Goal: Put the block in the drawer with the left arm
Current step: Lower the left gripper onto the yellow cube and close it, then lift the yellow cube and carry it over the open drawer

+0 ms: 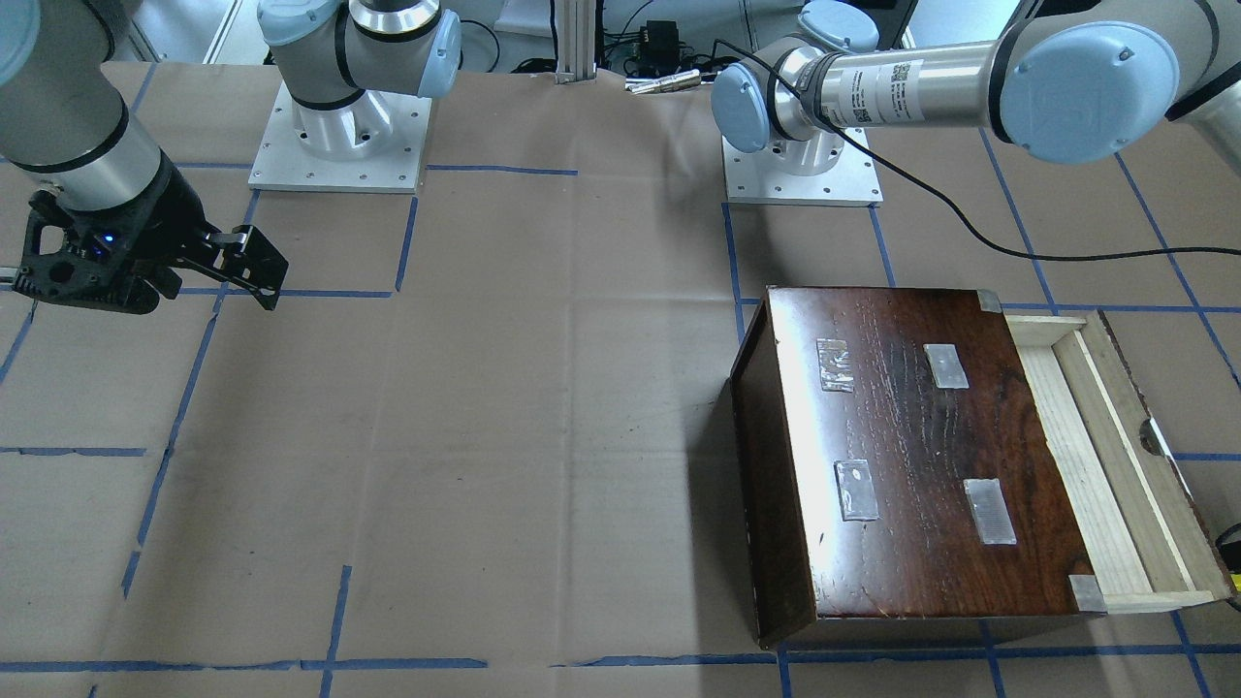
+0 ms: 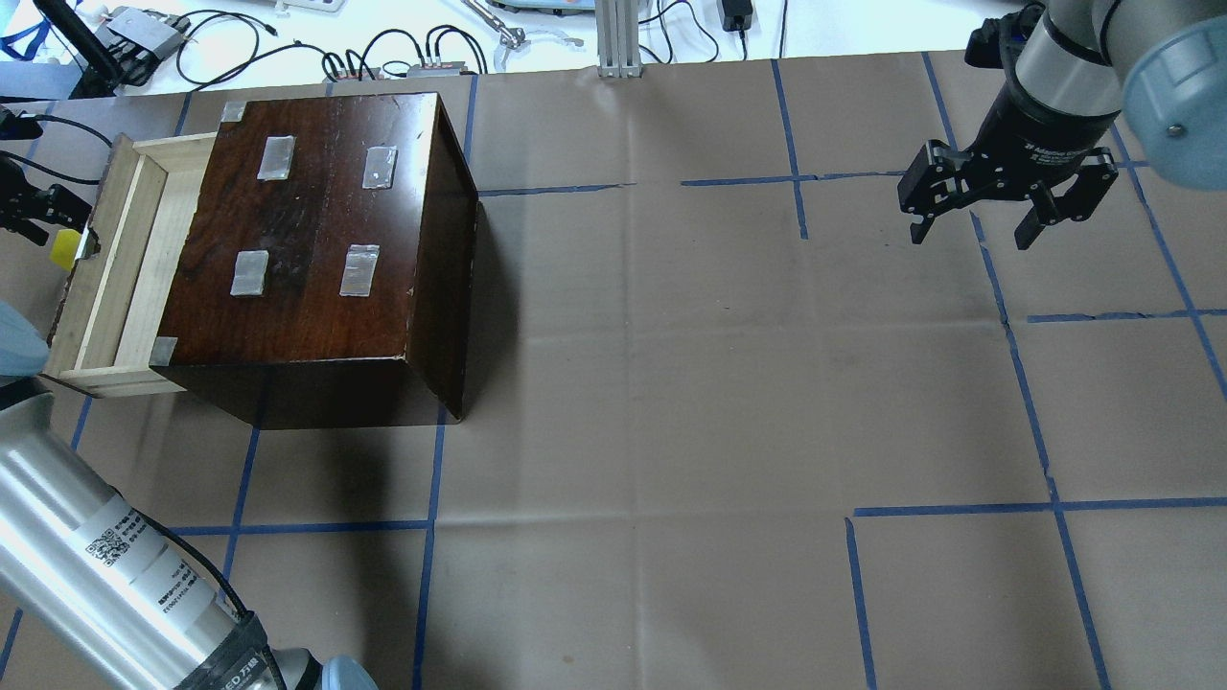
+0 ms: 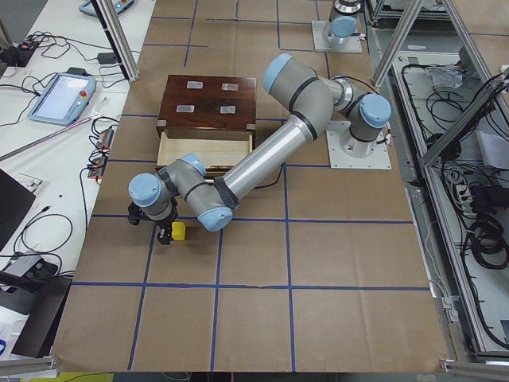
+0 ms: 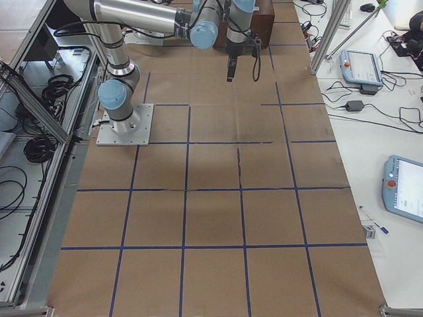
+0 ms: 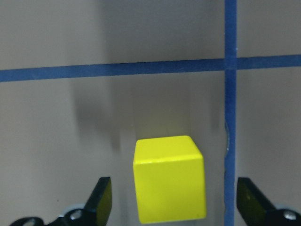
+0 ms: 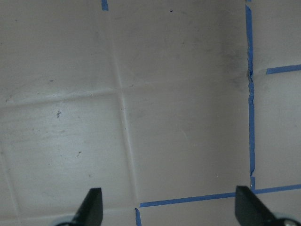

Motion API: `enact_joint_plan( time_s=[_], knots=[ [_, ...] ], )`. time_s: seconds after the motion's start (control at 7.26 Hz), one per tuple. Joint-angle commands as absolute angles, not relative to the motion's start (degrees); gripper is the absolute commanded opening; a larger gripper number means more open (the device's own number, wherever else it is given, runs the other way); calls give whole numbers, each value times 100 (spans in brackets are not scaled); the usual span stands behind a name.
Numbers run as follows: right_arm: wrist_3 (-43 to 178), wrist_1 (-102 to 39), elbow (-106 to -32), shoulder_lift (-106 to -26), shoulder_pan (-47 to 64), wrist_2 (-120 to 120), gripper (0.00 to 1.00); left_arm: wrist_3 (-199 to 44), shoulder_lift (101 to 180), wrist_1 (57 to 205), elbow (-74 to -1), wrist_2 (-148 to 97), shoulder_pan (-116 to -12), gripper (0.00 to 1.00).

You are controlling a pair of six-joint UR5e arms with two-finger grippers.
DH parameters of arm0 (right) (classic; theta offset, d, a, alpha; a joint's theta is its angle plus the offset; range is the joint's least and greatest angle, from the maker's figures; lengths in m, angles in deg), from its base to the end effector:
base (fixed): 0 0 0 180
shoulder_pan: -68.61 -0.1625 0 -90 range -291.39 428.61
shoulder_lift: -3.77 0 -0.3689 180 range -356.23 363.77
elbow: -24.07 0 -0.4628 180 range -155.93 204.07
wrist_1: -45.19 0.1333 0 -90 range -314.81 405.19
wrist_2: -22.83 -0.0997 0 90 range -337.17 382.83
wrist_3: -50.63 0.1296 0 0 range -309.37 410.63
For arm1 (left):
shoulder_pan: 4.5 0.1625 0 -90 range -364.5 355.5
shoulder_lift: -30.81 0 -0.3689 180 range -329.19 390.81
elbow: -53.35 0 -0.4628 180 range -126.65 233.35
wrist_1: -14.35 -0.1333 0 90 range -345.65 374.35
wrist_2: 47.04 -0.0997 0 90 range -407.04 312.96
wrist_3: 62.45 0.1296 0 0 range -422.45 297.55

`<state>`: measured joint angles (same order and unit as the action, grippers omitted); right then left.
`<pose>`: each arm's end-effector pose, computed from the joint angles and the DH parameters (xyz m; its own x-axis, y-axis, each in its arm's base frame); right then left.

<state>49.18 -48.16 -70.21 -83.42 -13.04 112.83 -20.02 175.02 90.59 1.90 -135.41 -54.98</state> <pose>0.0493 -0.5817 0.3380 -0.9927 0.1202 -0.0017 0.1198 0.9907 0.0652 0.4290 -0.7353 0.1205 -0.9978 0.0501 0.0434 0.0504 0.9987 0.0053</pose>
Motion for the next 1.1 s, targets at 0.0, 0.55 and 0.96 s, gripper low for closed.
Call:
enact_joint_plan(
  time_s=[0.0, 0.55, 0.96],
  knots=[
    [4914, -4815, -7015, -8342, -1304, 11283, 100, -1895, 17565, 9055, 203, -13546, -5495, 59],
    [4914, -4815, -7024, -8342, -1304, 11283, 100, -1833, 16902, 9691, 246, -13634, -5522, 0],
    [4923, -4815, -7015, -8342, -1304, 11283, 100, -1885, 15275, 10993, -129, -13625, -5688, 0]
  ],
)
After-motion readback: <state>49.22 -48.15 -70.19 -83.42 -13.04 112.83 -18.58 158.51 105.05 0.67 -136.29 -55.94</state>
